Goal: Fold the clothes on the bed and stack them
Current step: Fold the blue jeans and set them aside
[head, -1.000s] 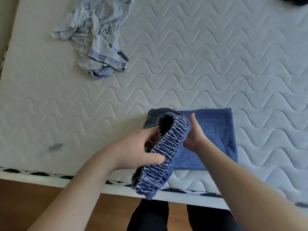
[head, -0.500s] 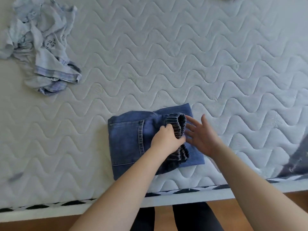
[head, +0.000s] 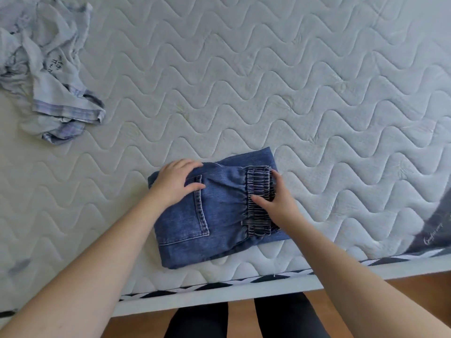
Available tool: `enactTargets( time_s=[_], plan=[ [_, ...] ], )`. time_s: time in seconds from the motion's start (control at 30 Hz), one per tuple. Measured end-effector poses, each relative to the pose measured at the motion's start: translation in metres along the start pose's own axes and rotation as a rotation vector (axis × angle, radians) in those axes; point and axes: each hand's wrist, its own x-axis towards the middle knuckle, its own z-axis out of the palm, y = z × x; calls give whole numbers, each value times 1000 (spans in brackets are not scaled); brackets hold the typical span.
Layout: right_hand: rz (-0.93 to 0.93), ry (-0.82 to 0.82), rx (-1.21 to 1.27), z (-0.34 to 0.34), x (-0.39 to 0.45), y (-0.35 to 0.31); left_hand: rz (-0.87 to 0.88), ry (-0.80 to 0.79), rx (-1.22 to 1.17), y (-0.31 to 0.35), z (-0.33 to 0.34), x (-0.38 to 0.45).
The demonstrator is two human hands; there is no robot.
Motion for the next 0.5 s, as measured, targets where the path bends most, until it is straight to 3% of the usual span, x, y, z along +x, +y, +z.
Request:
enactTargets(
  time_s=[0.13, 0.3, 0.5],
  plan=[
    [-6, -135, 239, -12, -5, 6, 165, 16, -8, -10, -7, 6],
    [-47, -234, 386, -20, -13, 5, 293, -78, -198, -8, -11, 5],
    [-77, -143, 348, -19, -13, -2, 232, -280, -196, -12, -6, 4]
  ],
)
